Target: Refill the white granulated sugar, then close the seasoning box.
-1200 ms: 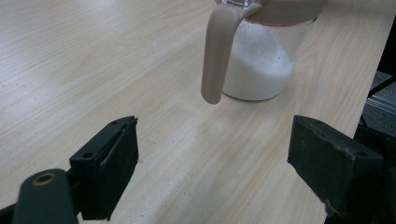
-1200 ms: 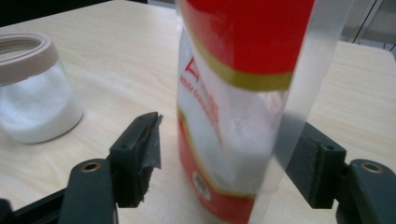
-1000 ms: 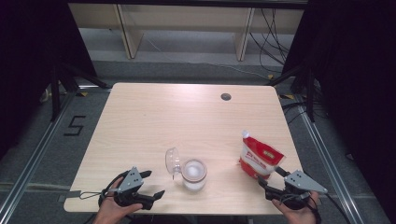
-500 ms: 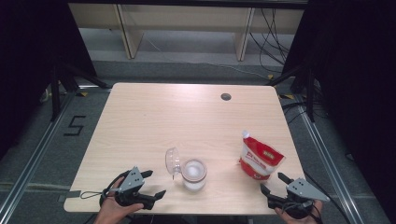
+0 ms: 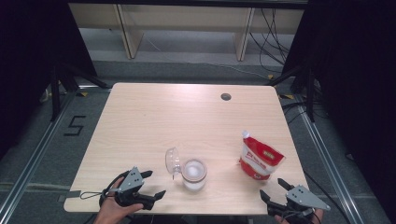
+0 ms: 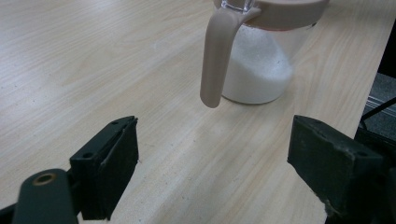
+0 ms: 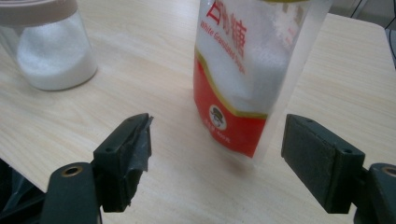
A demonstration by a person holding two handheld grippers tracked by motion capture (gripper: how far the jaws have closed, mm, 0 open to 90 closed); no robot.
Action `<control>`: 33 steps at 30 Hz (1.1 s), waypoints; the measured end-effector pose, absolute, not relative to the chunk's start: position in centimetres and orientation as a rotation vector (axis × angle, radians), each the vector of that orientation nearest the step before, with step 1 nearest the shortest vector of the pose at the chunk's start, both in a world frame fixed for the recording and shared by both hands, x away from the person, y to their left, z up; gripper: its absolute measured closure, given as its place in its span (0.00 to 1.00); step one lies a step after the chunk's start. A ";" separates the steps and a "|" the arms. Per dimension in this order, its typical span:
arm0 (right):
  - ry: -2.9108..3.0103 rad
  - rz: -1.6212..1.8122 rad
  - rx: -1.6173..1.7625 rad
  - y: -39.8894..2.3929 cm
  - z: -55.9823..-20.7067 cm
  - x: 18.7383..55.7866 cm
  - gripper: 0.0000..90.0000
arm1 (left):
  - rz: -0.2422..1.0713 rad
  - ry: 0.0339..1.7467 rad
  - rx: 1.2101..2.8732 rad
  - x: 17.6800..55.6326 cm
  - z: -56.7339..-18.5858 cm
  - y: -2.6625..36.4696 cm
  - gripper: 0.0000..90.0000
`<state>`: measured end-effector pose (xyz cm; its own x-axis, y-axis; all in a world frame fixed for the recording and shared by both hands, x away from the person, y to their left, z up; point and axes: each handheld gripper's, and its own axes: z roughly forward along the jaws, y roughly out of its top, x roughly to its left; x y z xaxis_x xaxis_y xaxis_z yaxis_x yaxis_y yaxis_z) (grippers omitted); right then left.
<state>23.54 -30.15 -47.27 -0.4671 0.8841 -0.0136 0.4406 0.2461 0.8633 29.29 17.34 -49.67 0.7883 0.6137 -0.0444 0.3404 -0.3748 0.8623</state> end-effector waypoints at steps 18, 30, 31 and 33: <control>2.086 1.108 1.114 -29.5 -47.5 24.0 0.29 | 0.356 0.733 1.997 29.0 -49.6 17.5 0.18; 2.111 1.103 1.105 -29.4 -47.6 24.1 0.32 | 0.384 0.691 1.983 28.1 -49.2 17.8 0.69; 2.112 1.103 1.103 -29.4 -47.7 24.1 0.32 | 0.389 0.688 1.976 28.1 -49.1 17.8 0.77; 2.110 1.098 1.108 -29.5 -47.6 24.1 0.32 | 0.368 0.688 1.950 28.0 -48.9 17.8 0.89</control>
